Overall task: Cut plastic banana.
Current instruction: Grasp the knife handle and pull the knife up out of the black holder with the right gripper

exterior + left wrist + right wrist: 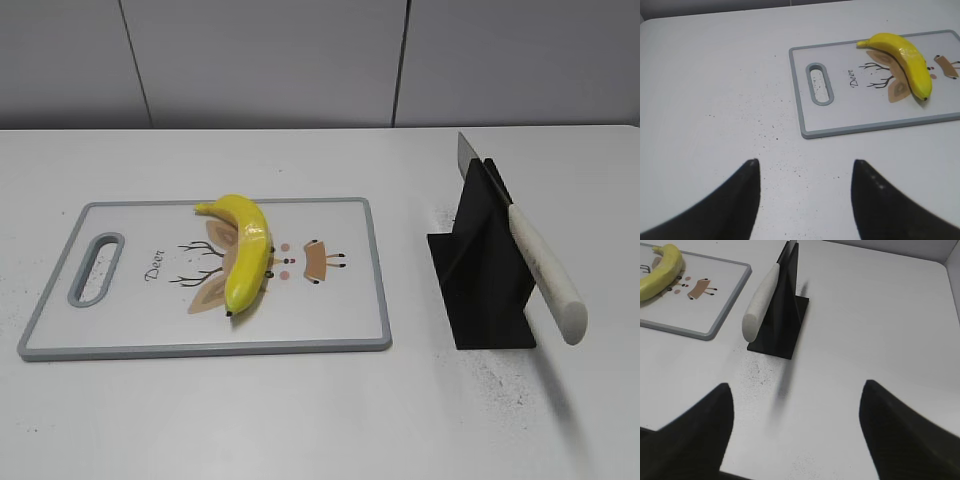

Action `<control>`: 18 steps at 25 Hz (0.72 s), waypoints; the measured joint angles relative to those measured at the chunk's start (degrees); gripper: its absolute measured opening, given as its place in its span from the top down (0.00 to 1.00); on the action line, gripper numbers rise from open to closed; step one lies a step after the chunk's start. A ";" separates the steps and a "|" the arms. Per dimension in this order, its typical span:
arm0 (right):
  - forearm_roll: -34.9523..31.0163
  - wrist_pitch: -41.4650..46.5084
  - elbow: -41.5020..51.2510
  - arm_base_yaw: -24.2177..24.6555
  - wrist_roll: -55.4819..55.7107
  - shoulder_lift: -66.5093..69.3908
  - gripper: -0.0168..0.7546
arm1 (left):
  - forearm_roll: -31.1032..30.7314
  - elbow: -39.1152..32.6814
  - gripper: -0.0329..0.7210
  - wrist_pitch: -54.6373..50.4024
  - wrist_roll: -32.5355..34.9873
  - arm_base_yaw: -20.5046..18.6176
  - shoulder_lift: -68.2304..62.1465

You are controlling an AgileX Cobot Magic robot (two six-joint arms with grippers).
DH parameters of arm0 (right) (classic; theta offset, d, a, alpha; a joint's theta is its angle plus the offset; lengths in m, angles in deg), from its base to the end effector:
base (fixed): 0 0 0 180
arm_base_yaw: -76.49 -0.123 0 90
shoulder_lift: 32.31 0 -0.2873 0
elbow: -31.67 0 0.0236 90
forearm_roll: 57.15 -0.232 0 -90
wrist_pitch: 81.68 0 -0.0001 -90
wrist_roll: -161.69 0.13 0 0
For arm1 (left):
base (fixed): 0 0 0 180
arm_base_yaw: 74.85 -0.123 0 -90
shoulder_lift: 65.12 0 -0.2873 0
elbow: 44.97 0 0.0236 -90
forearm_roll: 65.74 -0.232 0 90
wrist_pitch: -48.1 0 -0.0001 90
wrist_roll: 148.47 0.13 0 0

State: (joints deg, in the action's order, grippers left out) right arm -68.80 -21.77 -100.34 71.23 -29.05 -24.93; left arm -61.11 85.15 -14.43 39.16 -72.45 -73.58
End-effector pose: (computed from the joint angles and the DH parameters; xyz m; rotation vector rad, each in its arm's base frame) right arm 0.0066 0.0234 0.2575 -0.2879 1.9796 0.1805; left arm 0.0118 -0.0098 0.2407 0.1878 2.0986 -0.0432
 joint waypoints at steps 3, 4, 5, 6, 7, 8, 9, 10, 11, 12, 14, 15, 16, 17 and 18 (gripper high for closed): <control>0.00 0.00 0.00 0.00 0.00 0.00 0.21 | 0.00 0.00 0.22 0.00 0.00 0.00 0.00; 0.00 0.00 0.00 0.00 0.00 0.00 0.21 | 0.00 0.00 0.22 0.00 0.00 0.00 0.00; 0.00 0.00 0.00 0.00 0.00 0.00 0.21 | 0.00 0.00 0.22 0.00 0.00 0.00 0.00; 0.00 0.00 0.00 0.00 0.00 0.00 0.21 | 0.00 0.00 0.22 0.00 0.00 0.00 0.00; 0.00 0.00 0.00 0.00 0.00 0.00 0.21 | 0.00 0.00 0.22 0.00 0.00 0.00 0.00; 0.00 0.00 0.00 0.00 0.00 0.00 0.21 | 0.00 0.00 0.22 0.00 0.00 0.00 0.00; 0.00 0.00 0.00 0.00 0.00 0.00 0.21 | 0.00 0.00 0.22 0.00 0.00 0.00 0.00; 0.00 0.00 0.00 0.00 0.00 0.00 0.21 | 0.00 0.00 0.22 0.00 0.00 0.00 0.00; 0.00 0.00 0.00 0.00 0.00 0.00 0.21 | 0.00 0.00 0.22 0.00 0.00 0.00 0.00; 0.00 0.00 0.00 0.00 0.00 0.00 0.21 | 0.00 0.00 0.22 0.00 0.00 0.00 0.00; 0.00 0.00 0.00 0.00 0.00 0.00 0.21 | 0.00 0.00 0.22 0.00 0.00 0.00 0.00; 0.00 0.00 0.00 0.00 0.00 0.00 0.21 | 0.00 0.00 0.22 0.00 0.00 0.00 0.00; 0.00 0.00 0.00 0.00 0.00 0.00 0.21 | 0.00 0.00 0.22 0.00 0.00 0.00 0.00; 0.00 0.00 0.00 0.00 0.00 0.00 0.21 | 0.00 0.00 0.22 0.00 0.00 0.00 0.00; 0.00 0.00 0.00 0.00 0.00 0.00 0.21 | 0.00 0.00 0.22 0.00 0.00 0.00 0.00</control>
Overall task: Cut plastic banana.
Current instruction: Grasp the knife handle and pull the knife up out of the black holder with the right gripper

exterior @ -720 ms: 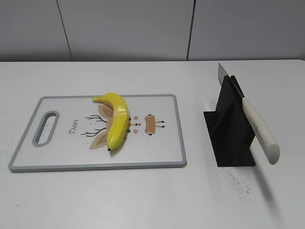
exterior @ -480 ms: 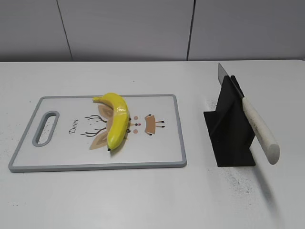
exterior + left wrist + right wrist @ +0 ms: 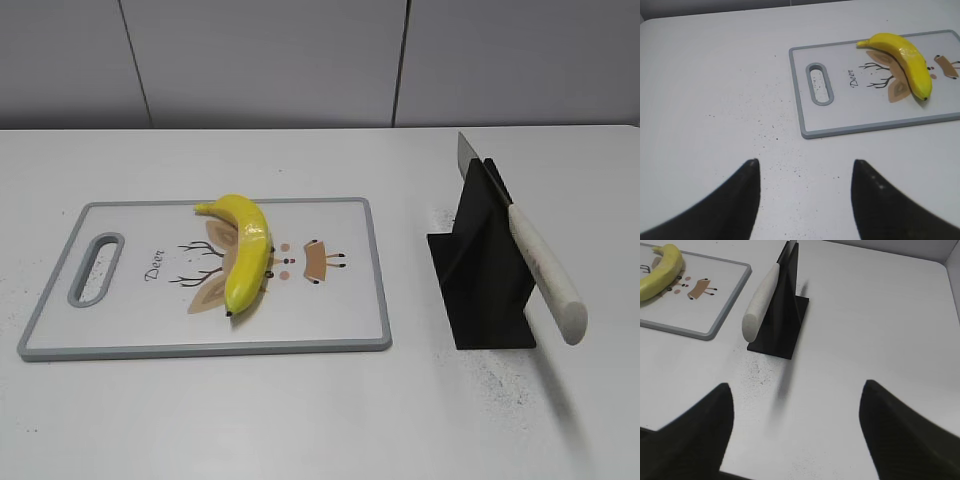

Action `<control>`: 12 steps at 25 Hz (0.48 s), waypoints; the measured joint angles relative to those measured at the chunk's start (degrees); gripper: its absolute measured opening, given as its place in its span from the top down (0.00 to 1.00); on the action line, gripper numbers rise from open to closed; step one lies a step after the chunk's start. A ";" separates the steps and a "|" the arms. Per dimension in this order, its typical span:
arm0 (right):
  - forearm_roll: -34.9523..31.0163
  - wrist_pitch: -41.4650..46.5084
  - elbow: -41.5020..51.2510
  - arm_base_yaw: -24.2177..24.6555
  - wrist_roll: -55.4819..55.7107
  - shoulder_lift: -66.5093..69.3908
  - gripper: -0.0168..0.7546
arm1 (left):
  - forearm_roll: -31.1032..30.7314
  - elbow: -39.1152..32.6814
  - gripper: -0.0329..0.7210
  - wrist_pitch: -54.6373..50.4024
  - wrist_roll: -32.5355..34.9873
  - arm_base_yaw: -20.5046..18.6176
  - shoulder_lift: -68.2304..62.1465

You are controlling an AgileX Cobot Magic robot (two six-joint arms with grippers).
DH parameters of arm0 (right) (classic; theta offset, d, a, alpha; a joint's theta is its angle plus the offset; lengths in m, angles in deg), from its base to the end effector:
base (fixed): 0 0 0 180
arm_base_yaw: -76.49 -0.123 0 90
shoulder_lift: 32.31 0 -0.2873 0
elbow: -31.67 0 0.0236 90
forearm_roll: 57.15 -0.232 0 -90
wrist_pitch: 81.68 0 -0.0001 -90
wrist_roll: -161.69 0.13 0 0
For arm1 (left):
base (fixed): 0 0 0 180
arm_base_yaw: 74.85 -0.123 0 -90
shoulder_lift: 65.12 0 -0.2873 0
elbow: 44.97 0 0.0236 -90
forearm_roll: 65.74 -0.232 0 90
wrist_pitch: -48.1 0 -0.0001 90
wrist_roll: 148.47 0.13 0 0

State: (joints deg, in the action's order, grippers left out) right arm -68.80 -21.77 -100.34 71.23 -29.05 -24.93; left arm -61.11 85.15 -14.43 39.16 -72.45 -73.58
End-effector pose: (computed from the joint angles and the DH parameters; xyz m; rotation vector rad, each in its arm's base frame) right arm 0.0066 0.0234 0.2575 -0.2879 1.9796 0.1805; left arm 0.0118 -0.0098 0.2407 0.1878 2.0986 -0.0432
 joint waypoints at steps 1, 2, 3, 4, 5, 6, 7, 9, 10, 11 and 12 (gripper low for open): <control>0.00 0.00 0.00 0.00 0.00 0.00 0.21 | 0.00 0.00 0.22 0.00 0.00 0.00 0.00; 0.00 0.00 0.00 0.00 0.00 0.00 0.21 | 0.00 0.00 0.22 0.00 0.00 0.00 0.00; 0.00 0.00 0.00 0.00 0.00 0.00 0.21 | 0.00 0.00 0.22 0.00 0.00 0.00 0.00; 0.32 0.00 0.00 0.00 -0.06 0.00 0.21 | 0.00 0.00 0.22 0.00 0.00 0.00 0.00; 0.77 0.00 0.00 0.00 -0.10 0.00 0.21 | 0.00 0.00 0.22 0.00 0.00 0.00 0.00; 1.13 0.00 0.00 0.00 -0.23 0.00 0.21 | 0.00 0.00 0.22 0.00 0.00 0.00 0.00; 1.34 0.00 0.00 0.00 -0.23 0.00 0.21 | 0.00 0.00 0.22 0.00 0.00 0.00 0.00; 1.47 0.00 0.00 0.00 -0.23 0.00 0.21 | 0.00 0.00 0.22 0.00 0.00 0.00 0.00; 1.51 0.00 0.00 0.00 -0.23 0.00 0.21 | 0.00 0.00 0.22 0.00 0.00 0.00 0.00; 1.51 0.00 0.00 0.00 -0.33 0.00 0.21 | 0.00 0.00 0.22 0.00 0.00 0.00 0.00; 1.53 0.00 0.00 0.00 -0.33 0.00 0.21 | 0.00 0.00 0.22 0.00 0.00 0.00 0.00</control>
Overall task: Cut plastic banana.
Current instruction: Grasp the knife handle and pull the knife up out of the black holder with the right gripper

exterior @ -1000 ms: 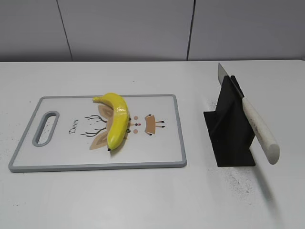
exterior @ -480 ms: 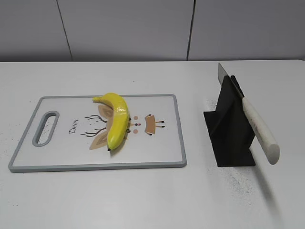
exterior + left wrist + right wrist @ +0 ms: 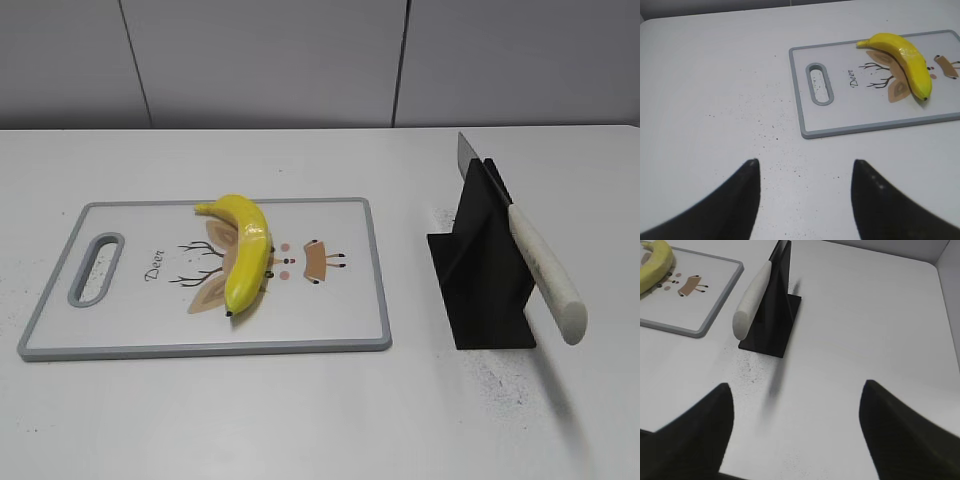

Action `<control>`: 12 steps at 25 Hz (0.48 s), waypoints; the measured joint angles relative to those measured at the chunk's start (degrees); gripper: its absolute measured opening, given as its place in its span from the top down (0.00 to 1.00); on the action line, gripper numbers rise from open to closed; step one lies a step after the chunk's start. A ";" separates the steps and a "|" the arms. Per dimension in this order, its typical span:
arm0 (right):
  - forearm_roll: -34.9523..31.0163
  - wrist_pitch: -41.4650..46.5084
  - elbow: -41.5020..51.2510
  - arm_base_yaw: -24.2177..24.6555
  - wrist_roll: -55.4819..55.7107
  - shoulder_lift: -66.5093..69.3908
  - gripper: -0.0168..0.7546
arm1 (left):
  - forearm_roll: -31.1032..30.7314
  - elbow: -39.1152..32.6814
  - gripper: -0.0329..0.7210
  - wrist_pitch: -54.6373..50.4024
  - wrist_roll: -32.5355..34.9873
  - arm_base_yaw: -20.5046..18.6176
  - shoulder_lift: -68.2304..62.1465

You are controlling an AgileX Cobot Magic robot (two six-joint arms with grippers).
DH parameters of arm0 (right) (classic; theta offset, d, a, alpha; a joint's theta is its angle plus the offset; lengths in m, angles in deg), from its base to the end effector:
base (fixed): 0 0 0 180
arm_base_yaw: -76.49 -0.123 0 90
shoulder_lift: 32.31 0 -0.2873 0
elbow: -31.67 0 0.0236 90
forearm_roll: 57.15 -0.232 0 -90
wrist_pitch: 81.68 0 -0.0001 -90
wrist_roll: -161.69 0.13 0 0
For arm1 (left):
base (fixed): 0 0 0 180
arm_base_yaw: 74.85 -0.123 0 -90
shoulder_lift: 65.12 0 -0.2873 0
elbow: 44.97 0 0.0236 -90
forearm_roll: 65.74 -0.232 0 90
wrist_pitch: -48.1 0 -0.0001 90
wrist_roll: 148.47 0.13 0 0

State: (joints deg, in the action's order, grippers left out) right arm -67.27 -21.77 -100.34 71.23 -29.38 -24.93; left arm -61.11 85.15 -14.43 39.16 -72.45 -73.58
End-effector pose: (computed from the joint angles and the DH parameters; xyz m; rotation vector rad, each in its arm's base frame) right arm 0.0072 0.0205 0.2570 -0.2927 1.9812 0.1452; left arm 0.0118 -0.0098 0.2407 0.1878 2.0986 -0.0432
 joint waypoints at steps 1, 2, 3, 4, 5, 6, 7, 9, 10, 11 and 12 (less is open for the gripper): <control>0.00 0.00 0.00 0.00 0.00 0.00 0.21 | 0.00 0.00 0.22 0.00 0.00 0.00 0.00; 0.00 0.00 0.00 0.00 0.00 0.00 0.21 | 0.00 0.00 0.22 0.00 0.00 0.00 0.00; 0.00 0.00 0.00 0.00 0.00 0.00 0.21 | 0.00 0.00 0.22 0.00 0.00 0.00 0.00; 0.00 0.00 0.00 0.00 0.00 0.00 0.21 | 0.00 0.00 0.22 0.00 0.00 0.00 0.00; 0.00 0.00 0.00 0.00 0.00 0.00 0.21 | 0.00 0.00 0.22 0.00 0.00 0.00 0.00; 0.00 0.00 0.00 0.00 0.00 0.00 0.21 | 0.00 0.00 0.22 0.00 0.00 0.00 0.00; 0.00 -0.06 0.00 0.00 -0.05 0.00 0.21 | 0.00 0.00 0.22 0.00 0.00 0.00 0.00; 0.00 -0.06 0.00 0.00 -0.05 0.00 0.21 | 0.00 0.00 0.22 0.00 0.00 0.00 0.00; 0.00 -0.06 0.00 0.00 -0.05 0.00 0.21 | 0.00 0.00 0.22 0.00 0.00 0.00 0.00; 0.00 -0.06 0.00 0.00 -0.05 0.00 0.21 | 0.00 0.00 0.22 0.00 0.00 0.00 0.00; 0.00 -0.06 0.00 0.00 -0.05 0.00 0.21 | 0.00 0.00 0.22 0.00 0.00 0.00 0.00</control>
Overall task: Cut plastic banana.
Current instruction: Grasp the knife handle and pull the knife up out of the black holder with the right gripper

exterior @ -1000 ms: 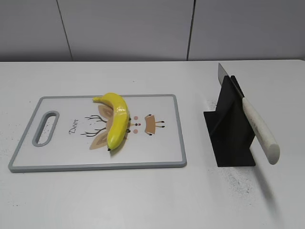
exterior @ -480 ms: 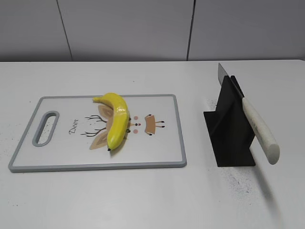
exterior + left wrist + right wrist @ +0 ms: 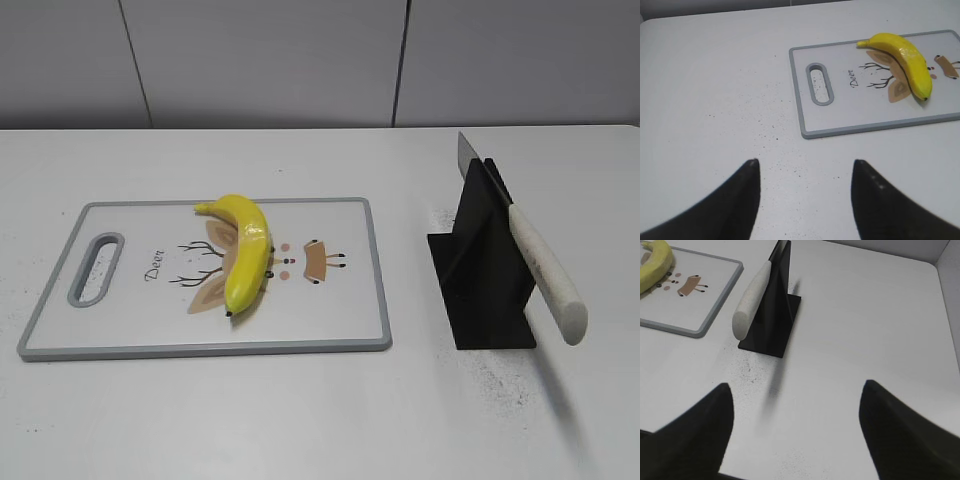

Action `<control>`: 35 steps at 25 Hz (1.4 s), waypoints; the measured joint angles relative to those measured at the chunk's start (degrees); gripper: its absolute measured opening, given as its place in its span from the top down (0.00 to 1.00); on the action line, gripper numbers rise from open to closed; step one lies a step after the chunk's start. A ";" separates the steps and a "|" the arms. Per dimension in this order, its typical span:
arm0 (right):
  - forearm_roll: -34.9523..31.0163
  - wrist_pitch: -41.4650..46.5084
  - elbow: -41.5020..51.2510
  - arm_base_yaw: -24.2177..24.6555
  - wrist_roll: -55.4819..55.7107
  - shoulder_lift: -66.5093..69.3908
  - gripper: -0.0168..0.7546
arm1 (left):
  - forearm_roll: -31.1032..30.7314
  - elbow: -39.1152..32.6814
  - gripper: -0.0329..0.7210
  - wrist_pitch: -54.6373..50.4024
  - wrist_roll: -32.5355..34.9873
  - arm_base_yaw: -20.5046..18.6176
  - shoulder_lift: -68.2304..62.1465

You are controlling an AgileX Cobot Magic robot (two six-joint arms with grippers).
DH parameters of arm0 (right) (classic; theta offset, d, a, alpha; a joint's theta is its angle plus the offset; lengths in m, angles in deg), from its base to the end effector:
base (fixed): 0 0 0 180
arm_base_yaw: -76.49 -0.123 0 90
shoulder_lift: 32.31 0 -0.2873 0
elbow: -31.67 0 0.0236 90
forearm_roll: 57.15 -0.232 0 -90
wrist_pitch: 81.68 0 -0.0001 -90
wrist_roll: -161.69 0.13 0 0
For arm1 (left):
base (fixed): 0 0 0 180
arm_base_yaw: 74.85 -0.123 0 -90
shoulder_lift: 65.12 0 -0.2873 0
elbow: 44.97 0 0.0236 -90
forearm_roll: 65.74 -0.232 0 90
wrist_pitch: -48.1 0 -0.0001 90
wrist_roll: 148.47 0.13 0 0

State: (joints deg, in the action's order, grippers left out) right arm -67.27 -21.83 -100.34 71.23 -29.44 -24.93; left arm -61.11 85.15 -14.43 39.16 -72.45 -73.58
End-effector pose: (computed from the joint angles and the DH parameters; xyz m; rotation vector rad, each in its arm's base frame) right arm 0.0073 0.0205 0.2571 -0.2934 1.9800 0.1444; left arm 0.0118 -0.0098 0.2407 0.1878 2.0986 -0.0432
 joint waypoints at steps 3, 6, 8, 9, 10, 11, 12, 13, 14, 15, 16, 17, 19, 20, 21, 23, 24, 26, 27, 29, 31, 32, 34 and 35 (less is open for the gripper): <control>0.00 0.00 0.00 0.00 0.00 0.00 0.21 | 0.00 0.00 0.22 0.00 0.00 0.00 0.00; 0.00 0.00 0.00 0.00 0.00 0.00 0.21 | 0.00 0.00 0.22 0.00 0.00 0.00 0.00; 0.00 0.00 0.00 0.00 0.00 0.00 0.21 | 0.00 0.00 0.22 0.00 0.00 0.00 0.00; 0.00 0.00 0.00 0.00 0.00 0.00 0.21 | 0.00 0.00 0.22 0.00 0.00 0.00 0.00; 0.00 0.00 0.00 0.00 0.12 0.00 0.21 | 0.00 0.00 0.22 0.00 0.00 0.00 0.00; 0.00 0.00 0.00 0.00 0.81 0.00 0.21 | 0.00 0.00 0.22 0.00 0.00 0.00 0.00; 0.00 0.00 0.00 0.00 2.02 0.00 0.21 | 0.00 0.00 0.22 0.00 0.00 0.00 0.00; 0.00 0.00 0.00 0.00 3.24 0.00 0.21 | 0.00 0.00 0.22 0.00 0.00 0.00 0.00; 0.00 0.00 0.00 0.00 4.46 0.00 0.21 | 0.00 0.00 0.22 0.00 0.00 0.00 0.00; 0.00 0.00 0.00 0.00 5.51 0.00 0.21 | 0.00 0.00 0.22 0.00 0.00 0.00 0.00; 0.00 0.00 0.00 0.00 6.19 0.00 0.21 | 0.00 0.00 0.22 0.00 0.00 0.00 0.00; 0.00 0.00 0.00 0.00 6.51 0.00 0.21 | 0.00 0.00 0.22 0.00 0.00 0.00 0.00; 0.00 0.00 -0.14 0.00 6.97 0.00 0.21 | 0.00 0.00 0.22 0.00 0.00 0.00 0.00; 0.12 0.00 -0.38 0.00 7.04 0.20 0.21 | 0.00 0.00 0.22 0.00 0.00 0.00 0.00; 0.30 0.00 -0.86 0.00 7.09 0.80 0.21 | 0.00 0.00 0.22 0.00 0.00 0.00 0.00; 0.41 0.00 -2.26 0.00 7.16 2.93 0.21 | 0.00 0.00 0.22 0.00 0.00 0.00 0.00; 0.44 0.00 -2.97 0.00 7.16 4.52 0.21 | 0.00 0.00 0.22 0.00 0.00 0.00 0.00; 0.49 0.09 -4.97 0.00 7.16 8.04 0.21 | 0.00 0.00 0.22 0.00 0.00 0.00 0.00; 0.49 0.18 -5.92 0.00 7.16 10.19 0.21 | 0.00 0.00 0.22 0.00 0.00 0.00 0.00; 0.49 0.57 -8.17 0.00 7.16 14.48 0.21 | 0.00 0.00 0.22 0.00 0.00 0.00 0.00; 0.51 1.86 -10.02 0.00 7.16 19.36 0.21 | 0.00 0.00 0.22 0.00 0.00 0.00 0.00; 0.51 2.81 -10.96 0.00 7.16 21.78 0.21 | 0.00 0.00 0.22 0.00 0.00 0.00 0.00; 0.56 4.46 -12.49 0.00 7.16 26.00 0.21 | 0.00 0.00 0.22 0.00 0.00 0.00 0.00; 0.56 5.23 -13.19 0.00 7.16 28.05 0.21 | 0.00 0.00 0.22 0.00 0.00 0.00 0.00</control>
State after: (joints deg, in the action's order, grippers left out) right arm -66.71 -16.60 -113.53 71.23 -22.28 3.11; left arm -61.11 85.15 -14.43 39.16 -72.45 -73.58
